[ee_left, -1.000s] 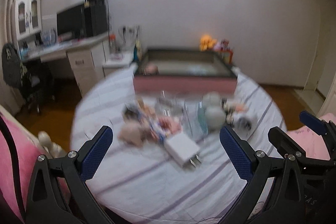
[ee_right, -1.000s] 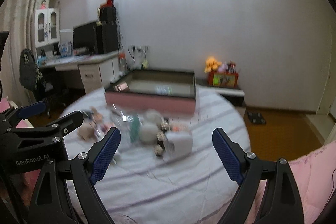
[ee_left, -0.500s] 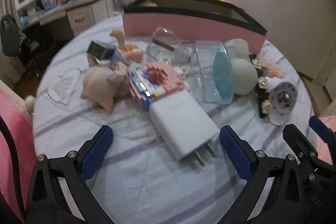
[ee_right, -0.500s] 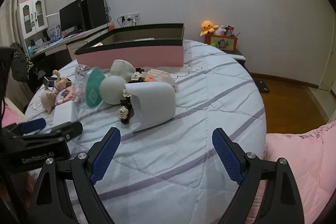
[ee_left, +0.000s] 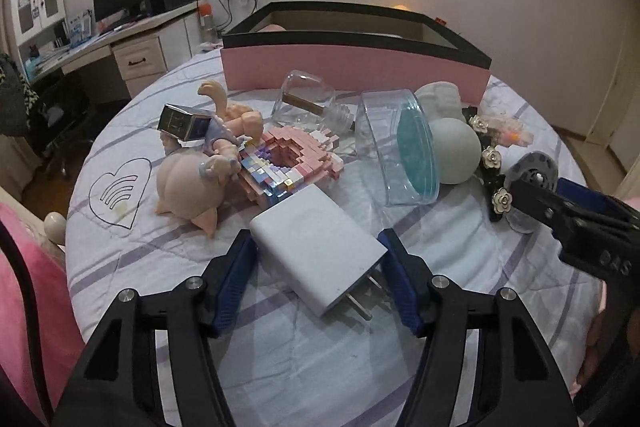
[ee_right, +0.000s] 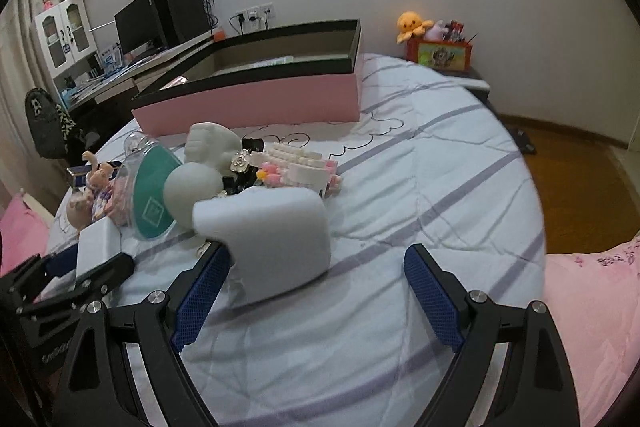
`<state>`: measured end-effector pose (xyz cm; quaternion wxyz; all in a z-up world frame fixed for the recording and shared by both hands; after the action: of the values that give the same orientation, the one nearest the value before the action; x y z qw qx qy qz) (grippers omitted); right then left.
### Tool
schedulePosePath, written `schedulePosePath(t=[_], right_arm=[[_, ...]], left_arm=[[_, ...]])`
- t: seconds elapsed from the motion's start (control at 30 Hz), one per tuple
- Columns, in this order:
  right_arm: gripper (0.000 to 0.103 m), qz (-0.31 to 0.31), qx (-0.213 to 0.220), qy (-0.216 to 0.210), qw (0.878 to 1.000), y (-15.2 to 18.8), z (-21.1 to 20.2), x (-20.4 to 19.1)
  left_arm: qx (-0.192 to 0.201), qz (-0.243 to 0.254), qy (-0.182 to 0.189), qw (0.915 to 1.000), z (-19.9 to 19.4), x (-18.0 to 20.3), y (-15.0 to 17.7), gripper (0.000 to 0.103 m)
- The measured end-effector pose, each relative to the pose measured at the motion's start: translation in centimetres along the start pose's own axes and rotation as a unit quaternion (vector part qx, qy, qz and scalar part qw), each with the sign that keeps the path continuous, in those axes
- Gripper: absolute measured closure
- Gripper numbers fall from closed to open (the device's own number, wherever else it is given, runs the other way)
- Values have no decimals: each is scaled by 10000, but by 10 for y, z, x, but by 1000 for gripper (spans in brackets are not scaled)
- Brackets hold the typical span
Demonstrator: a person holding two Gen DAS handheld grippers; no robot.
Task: Organize rigid objects
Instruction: 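Grasp the white charger with the left tool while the right tool grasps the white hair dryer, then lower the charger and hair dryer into the pink box and open both tools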
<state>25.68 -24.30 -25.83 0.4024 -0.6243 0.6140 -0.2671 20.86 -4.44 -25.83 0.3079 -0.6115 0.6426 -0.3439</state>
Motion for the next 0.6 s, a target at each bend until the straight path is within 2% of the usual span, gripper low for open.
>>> schedulePosePath(t=[0.17,0.23,0.27,0.3,0.37,0.6], right_arm=[[14,25,-28,-320,9995,-4,8,1],[30,-32,-40,-415,9991,-3,8,-3],[45,-31,-23,-515,9987,-3,7,-5],[55,2,-8,-616,9981,-2,5,-7],[59,-116,42,-501,9987,0,1,-13],[60,-166,418,-370,9983,-7,-25,-22]], left_arm=[[51,6,118,9999,-8,1,-2,39],[137,40,151,9998,-12,2,-4,39],[169,57,176,9997,-14,4,-5,39],[200,52,210,9996,-16,5,-7,39],[232,52,268,9994,-18,7,-9,39],[453,179,461,9978,-31,16,-23,39]])
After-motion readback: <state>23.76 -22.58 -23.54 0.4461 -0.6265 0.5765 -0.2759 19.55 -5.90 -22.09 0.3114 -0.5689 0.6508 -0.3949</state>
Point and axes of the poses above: each gripper's, at about its wrist camera, not at the fingertips, and z roughly the way its jaws point, x to its right, y to its underside, the point moved 3 cm from there along z, roughly the way its jaws point, and after that the axes turned 11 degrees about x, right-handed, at the moved point
